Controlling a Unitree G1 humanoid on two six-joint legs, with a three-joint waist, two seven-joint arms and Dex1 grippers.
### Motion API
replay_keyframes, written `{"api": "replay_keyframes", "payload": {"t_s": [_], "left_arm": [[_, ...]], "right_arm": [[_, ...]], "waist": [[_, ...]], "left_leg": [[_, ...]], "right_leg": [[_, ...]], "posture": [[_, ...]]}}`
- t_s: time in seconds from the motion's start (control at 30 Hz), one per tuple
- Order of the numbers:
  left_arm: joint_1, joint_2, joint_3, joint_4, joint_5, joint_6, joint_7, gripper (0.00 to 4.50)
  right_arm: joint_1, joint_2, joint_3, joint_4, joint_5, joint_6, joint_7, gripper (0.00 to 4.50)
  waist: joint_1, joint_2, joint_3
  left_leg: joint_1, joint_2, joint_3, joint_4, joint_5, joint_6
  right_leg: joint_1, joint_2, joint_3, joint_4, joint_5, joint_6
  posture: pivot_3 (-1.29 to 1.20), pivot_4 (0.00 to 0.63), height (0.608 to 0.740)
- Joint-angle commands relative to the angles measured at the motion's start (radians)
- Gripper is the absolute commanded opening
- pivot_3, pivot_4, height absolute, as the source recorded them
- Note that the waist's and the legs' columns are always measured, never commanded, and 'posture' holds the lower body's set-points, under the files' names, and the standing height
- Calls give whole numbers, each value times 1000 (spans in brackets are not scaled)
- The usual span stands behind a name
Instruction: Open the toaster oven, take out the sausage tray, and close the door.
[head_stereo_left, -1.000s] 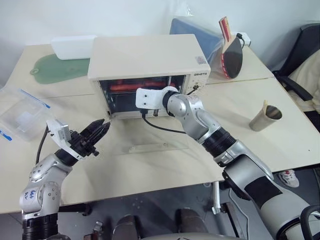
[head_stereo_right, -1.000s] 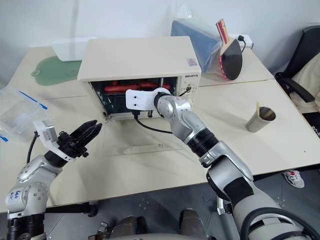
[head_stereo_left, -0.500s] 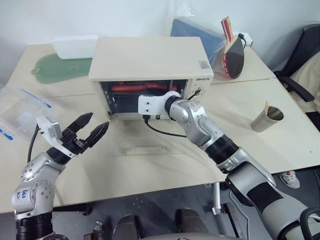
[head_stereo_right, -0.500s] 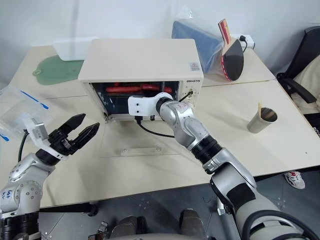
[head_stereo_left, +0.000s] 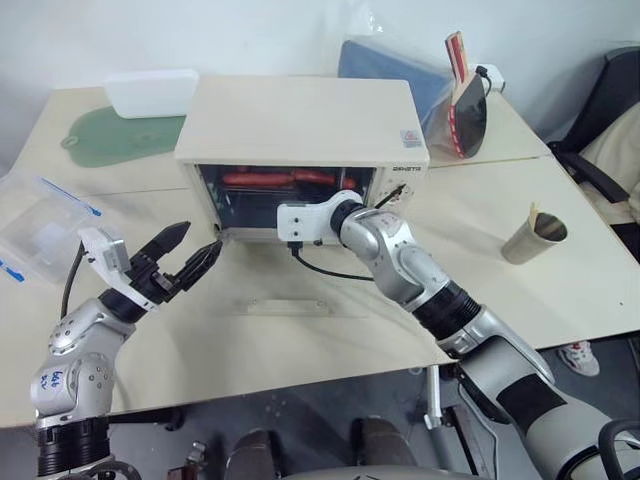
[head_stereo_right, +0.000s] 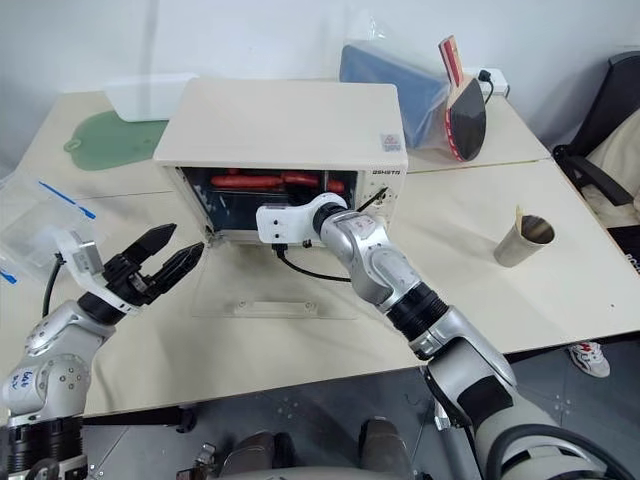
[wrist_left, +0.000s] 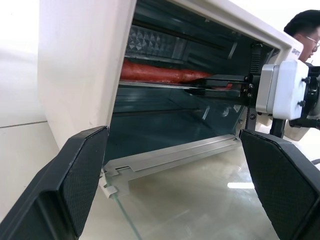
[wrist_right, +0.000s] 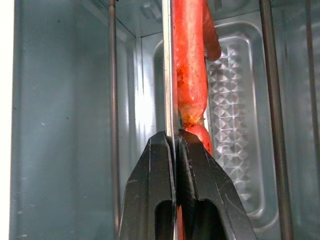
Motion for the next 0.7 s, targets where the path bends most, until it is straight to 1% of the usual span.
{"api": "replay_keyframes", "payload": {"t_s": [0.03,0.17,0.27,0.47,0.53,0.57,0.6,0.63,0.7], "left_arm": [[-12,3,-1,-1,-1,-19,-13,4453],[-16,2,-6,7,0,-22,-15,4453],[-19,1,-12,11,4,-25,-15,4453],[-20,-1,-19,17,4,-27,-16,4453],[-21,-1,-21,20,5,-30,-18,4500],[-22,-2,-22,22,5,-31,-18,4500],[-22,-2,-22,23,6,-33,-19,4500],[-23,-3,-23,24,7,-34,-19,4500],[-24,-4,-23,25,7,-34,-19,4500]], "right_arm": [[30,7,47,11,-72,28,28,0],[36,17,59,4,-93,25,39,0],[60,55,29,-5,-28,3,51,0],[53,51,-19,10,28,-26,122,0],[38,42,-26,24,32,-50,124,586],[33,41,-31,29,34,-57,126,789],[29,40,-35,33,36,-62,129,1184],[21,37,-38,41,35,-69,133,1484],[12,34,-43,50,32,-79,137,1484]], "waist": [[0,0,0],[0,0,0],[-1,0,0],[-3,-1,-1],[-3,-1,-1],[-4,-1,-1],[-4,-1,-1],[-4,-1,-1],[-3,-1,-1]], "left_leg": [[0,0,0,0,0,0],[0,0,0,1,0,0],[1,0,0,0,0,0],[2,0,0,0,0,0],[2,0,0,0,0,0],[2,0,0,0,0,0],[2,0,0,0,0,0],[2,0,0,1,0,0],[2,0,0,1,0,0]], "right_leg": [[0,0,0,0,0,0],[0,0,0,0,0,0],[0,0,0,0,0,0],[2,0,0,0,0,0],[2,0,0,0,0,0],[2,0,0,0,0,0],[2,0,0,0,0,0],[2,0,0,0,0,0],[2,0,0,0,0,0]], "posture": [[0,150,740],[0,150,740],[0,150,740],[0,150,740],[0,150,740],[0,150,740],[0,150,740],[0,150,740],[0,150,740]]}}
